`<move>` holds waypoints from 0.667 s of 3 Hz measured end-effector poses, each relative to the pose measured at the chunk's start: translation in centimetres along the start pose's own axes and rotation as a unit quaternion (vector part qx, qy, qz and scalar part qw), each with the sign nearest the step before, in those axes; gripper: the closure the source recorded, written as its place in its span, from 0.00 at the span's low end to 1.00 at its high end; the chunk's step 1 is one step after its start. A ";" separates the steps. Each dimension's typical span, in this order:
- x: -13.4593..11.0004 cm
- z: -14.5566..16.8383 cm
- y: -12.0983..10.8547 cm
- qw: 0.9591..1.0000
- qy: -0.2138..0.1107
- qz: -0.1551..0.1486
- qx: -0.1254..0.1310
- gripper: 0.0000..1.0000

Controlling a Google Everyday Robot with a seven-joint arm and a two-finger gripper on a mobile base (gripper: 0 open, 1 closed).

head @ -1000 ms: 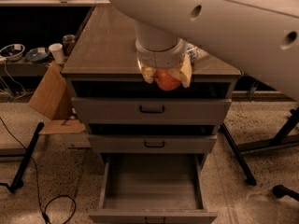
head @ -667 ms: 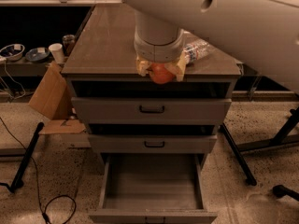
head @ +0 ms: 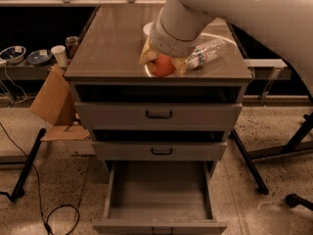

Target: Pick apple from bottom drawer and place on counter

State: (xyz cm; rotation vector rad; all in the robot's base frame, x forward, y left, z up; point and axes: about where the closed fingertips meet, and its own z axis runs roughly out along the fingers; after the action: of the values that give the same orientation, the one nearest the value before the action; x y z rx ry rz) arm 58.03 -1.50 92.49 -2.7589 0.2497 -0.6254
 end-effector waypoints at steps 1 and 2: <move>1.3 1.1 -1.1 0.999 -0.008 0.005 0.047 1.00; 1.2 1.1 -1.0 0.999 -0.009 0.006 0.048 1.00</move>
Offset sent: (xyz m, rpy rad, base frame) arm 0.0149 0.0079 -0.0005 0.0758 -0.0047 0.0265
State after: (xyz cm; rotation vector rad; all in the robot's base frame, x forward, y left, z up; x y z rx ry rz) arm 59.64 -0.53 92.34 -2.6680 0.2256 -0.5937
